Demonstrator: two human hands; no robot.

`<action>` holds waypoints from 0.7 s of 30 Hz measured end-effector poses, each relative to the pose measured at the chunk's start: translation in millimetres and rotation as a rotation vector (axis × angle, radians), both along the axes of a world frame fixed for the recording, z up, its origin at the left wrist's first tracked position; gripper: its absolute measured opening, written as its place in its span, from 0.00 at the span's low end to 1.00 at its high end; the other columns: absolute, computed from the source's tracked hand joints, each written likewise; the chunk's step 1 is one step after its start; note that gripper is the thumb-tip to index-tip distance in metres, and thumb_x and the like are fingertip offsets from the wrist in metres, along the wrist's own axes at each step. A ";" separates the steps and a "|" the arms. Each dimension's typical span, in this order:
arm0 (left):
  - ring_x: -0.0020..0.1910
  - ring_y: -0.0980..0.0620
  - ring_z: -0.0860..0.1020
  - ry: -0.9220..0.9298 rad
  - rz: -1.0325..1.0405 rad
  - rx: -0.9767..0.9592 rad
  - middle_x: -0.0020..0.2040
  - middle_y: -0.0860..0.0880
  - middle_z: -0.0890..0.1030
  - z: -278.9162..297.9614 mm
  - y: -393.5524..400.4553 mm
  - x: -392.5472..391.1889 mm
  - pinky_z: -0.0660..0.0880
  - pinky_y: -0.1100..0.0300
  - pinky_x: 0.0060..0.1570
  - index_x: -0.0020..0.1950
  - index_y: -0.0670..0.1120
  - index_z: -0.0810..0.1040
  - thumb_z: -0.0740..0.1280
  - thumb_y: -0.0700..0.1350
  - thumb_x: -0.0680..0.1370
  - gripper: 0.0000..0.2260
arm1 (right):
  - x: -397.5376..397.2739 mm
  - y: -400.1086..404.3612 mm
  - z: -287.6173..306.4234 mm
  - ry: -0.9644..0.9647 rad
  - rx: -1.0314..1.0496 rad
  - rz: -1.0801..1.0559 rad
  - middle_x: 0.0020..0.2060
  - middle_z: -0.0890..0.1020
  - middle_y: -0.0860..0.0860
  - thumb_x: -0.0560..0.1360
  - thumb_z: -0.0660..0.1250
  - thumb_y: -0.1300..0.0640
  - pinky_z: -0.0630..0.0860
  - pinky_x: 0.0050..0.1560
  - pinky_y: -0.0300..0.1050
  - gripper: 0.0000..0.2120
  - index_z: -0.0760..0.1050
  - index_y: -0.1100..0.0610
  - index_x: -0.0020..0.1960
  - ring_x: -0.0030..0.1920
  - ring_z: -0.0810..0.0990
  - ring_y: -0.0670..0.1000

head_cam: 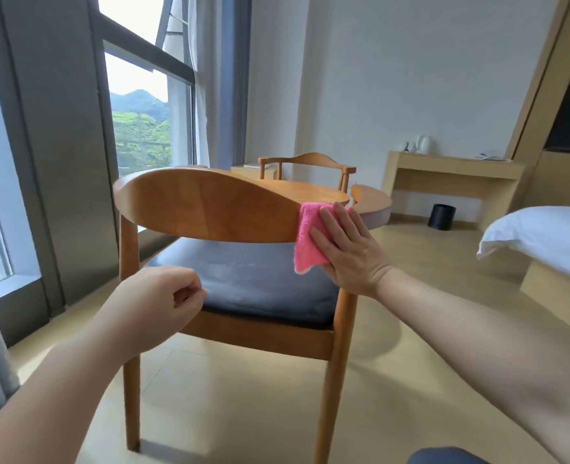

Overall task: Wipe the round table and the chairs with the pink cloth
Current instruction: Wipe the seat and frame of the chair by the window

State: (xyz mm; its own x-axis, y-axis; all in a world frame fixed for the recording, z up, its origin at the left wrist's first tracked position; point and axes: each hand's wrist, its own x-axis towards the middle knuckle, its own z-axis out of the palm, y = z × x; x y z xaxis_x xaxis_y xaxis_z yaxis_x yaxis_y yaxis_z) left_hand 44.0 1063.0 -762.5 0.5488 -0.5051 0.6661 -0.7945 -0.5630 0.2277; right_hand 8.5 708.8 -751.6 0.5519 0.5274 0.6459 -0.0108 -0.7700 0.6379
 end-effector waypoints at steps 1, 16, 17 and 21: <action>0.26 0.51 0.70 -0.001 -0.005 0.000 0.24 0.50 0.70 -0.4 -1.2 0.7 0.70 0.53 0.26 0.28 0.49 0.69 0.70 0.42 0.72 0.15 | -3.4 -9.5 -2.1 0.015 0.044 -0.028 0.78 0.41 0.57 0.81 0.55 0.47 0.48 0.75 0.63 0.36 0.37 0.56 0.78 0.77 0.39 0.62; 0.27 0.54 0.73 0.056 0.012 -0.023 0.26 0.55 0.73 -9.8 24.3 17.3 0.73 0.57 0.27 0.30 0.52 0.74 0.72 0.44 0.71 0.12 | -10.5 11.9 -2.6 0.038 0.164 -0.012 0.77 0.38 0.58 0.81 0.51 0.45 0.41 0.75 0.62 0.35 0.36 0.57 0.78 0.76 0.41 0.64; 0.27 0.54 0.74 0.062 0.020 -0.033 0.26 0.55 0.74 -9.4 29.9 20.0 0.73 0.58 0.27 0.31 0.53 0.74 0.72 0.45 0.72 0.12 | -7.7 23.6 4.2 0.035 0.131 -0.001 0.78 0.39 0.58 0.81 0.51 0.46 0.41 0.75 0.63 0.34 0.37 0.57 0.78 0.76 0.41 0.64; 0.32 0.57 0.77 0.153 0.072 -0.085 0.30 0.58 0.77 -13.3 53.6 25.8 0.71 0.66 0.28 0.32 0.55 0.75 0.70 0.47 0.74 0.11 | -1.1 73.4 25.8 0.006 0.054 0.024 0.77 0.50 0.60 0.82 0.53 0.49 0.48 0.74 0.66 0.29 0.49 0.58 0.79 0.76 0.47 0.65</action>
State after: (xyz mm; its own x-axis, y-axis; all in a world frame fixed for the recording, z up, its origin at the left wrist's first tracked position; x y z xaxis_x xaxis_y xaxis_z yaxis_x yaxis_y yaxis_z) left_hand 69.9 1116.6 -775.8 0.6797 -0.4061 0.6108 -0.7053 -0.5907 0.3920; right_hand 7.4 782.2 -725.7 0.5431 0.5052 0.6707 0.0119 -0.8033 0.5954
